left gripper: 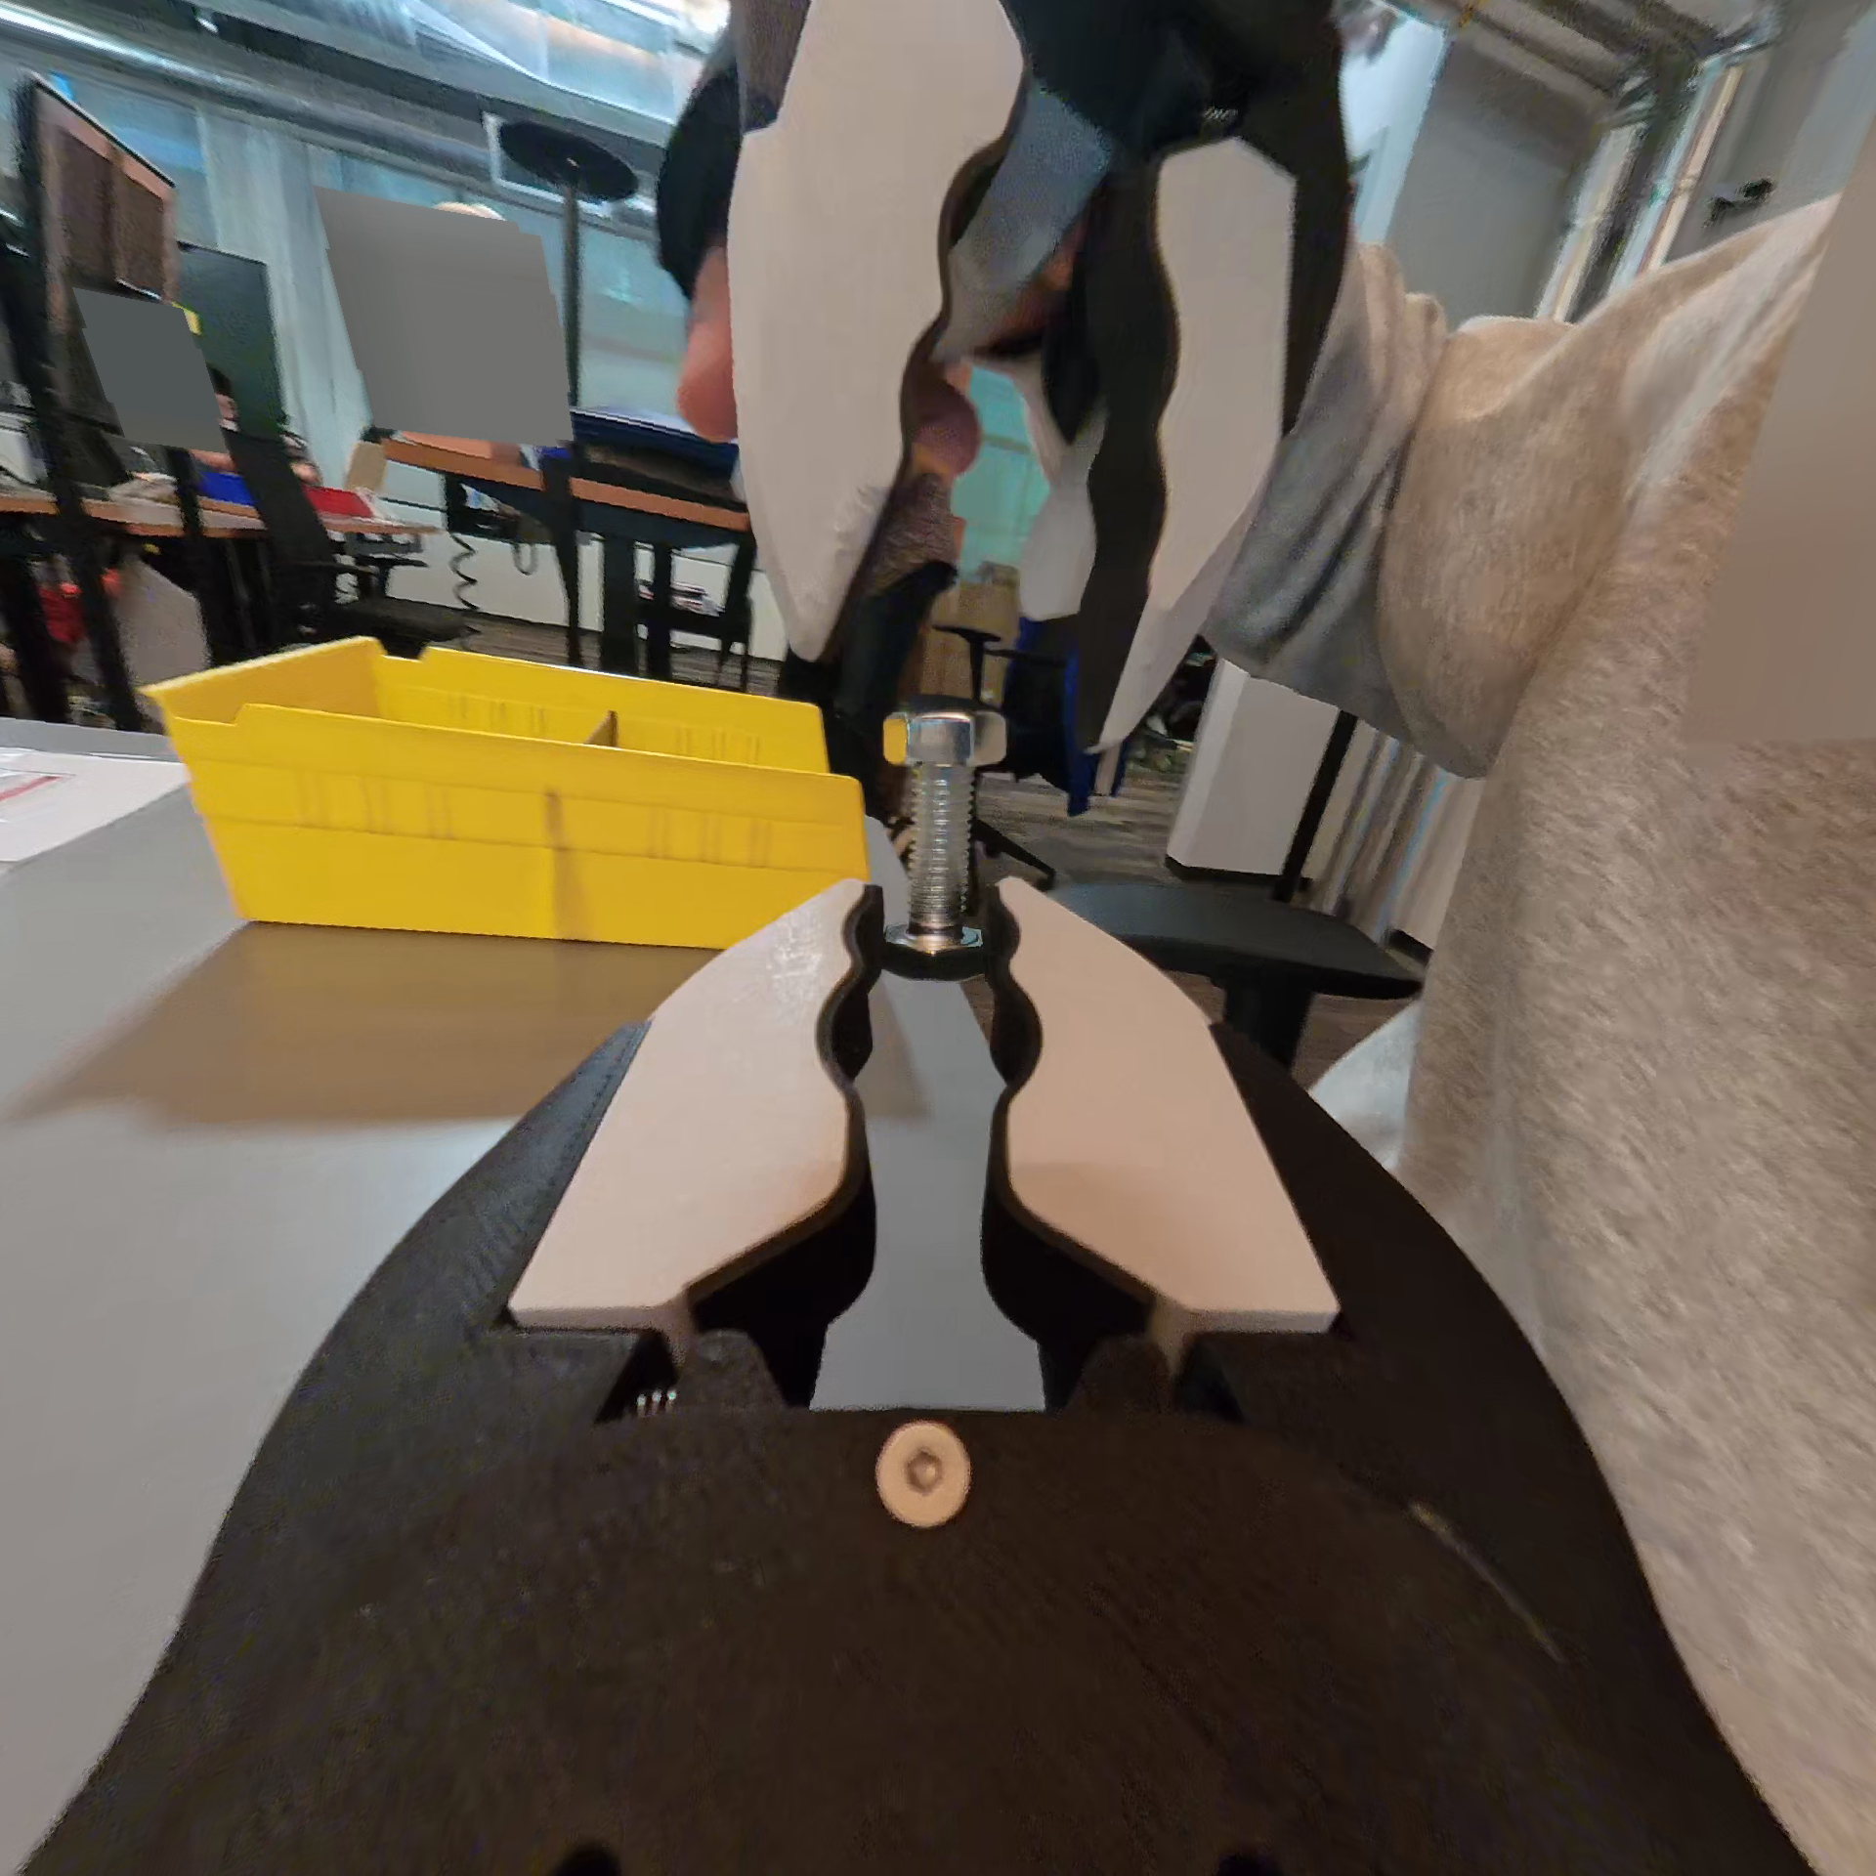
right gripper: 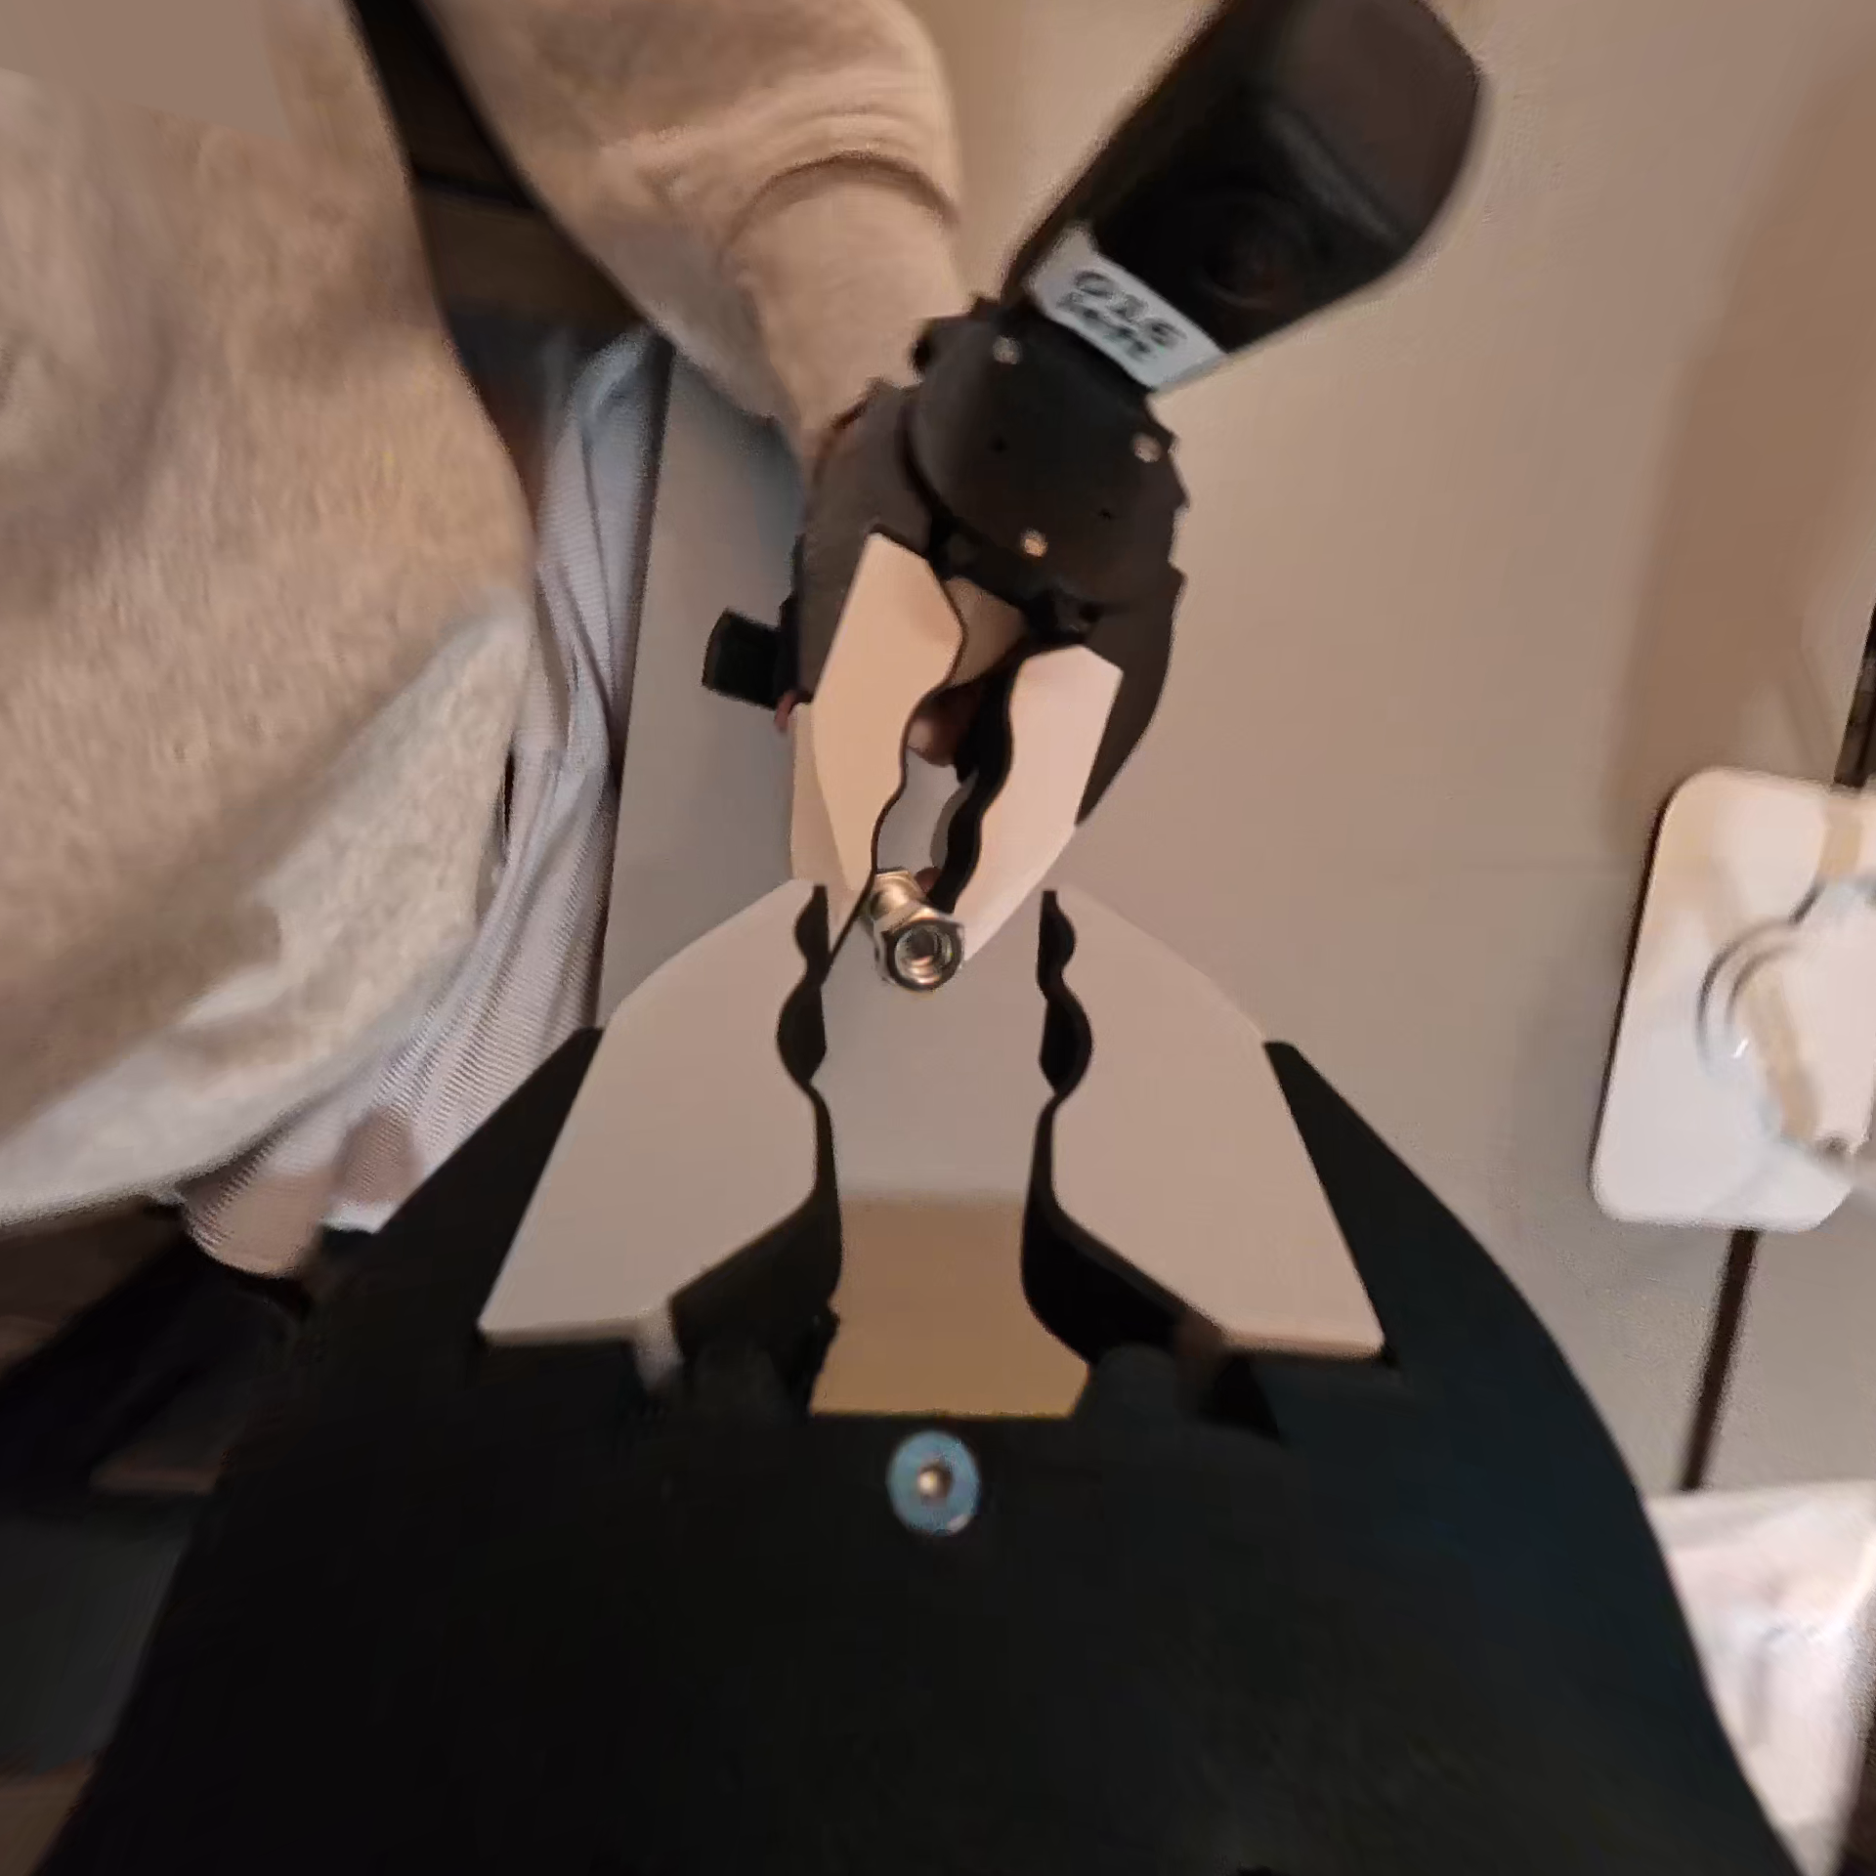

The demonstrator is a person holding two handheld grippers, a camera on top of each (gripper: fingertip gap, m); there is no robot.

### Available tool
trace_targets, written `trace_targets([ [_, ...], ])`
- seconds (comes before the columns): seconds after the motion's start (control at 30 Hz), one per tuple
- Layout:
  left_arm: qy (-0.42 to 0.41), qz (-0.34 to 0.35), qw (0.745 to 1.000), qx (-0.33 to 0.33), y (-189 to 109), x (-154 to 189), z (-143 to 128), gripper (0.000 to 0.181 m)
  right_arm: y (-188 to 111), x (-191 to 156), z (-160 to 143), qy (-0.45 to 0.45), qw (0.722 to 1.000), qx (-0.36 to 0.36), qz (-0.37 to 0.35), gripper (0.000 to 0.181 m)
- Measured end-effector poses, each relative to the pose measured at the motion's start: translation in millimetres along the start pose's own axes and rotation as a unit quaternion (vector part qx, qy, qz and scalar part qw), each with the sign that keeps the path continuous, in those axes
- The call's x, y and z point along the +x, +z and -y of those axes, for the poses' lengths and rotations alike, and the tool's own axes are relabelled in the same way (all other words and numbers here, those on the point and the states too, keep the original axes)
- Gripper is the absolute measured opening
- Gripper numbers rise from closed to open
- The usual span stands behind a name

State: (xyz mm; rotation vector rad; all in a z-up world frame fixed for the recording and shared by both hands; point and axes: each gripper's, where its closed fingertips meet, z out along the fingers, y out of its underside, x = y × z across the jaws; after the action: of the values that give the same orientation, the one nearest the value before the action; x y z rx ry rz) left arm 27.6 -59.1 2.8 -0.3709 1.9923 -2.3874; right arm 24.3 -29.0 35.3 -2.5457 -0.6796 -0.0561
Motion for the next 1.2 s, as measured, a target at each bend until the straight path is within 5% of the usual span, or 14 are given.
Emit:
trace_targets([
  [0.03, 0.003, 0.014, 1.000, 0.005, -1.1, -4.1, 1.8, 0.018, -1.7, 4.6, 0.2, 0.047, 0.999, -0.005, -0.008, 0.041],
  [0.27, 0.060, 0.110, 0.992, 0.023, -9.5, -25.6, 11.8, 0.018, -12.9, 29.9, 4.0, 0.292, 0.956, 0.028, -0.027, 0.030],
  [0.47, 0.107, 0.142, 0.984, 0.006, -8.5, -27.5, 10.5, 0.019, -9.0, 29.2, -7.6, 0.352, 0.936, 0.019, 0.008, 0.026],
  [0.9, 0.091, 0.143, 0.986, 0.008, -9.1, -29.0, 10.7, 0.019, 4.0, 22.4, -10.2, 0.279, 0.959, -0.044, -0.018, 0.017],
  [1.2, 0.040, 0.059, 0.997, 0.031, -5.7, -10.1, 13.2, 0.019, -1.3, 8.3, -3.6, 0.115, 0.993, -0.026, 0.015, 0.017],
])
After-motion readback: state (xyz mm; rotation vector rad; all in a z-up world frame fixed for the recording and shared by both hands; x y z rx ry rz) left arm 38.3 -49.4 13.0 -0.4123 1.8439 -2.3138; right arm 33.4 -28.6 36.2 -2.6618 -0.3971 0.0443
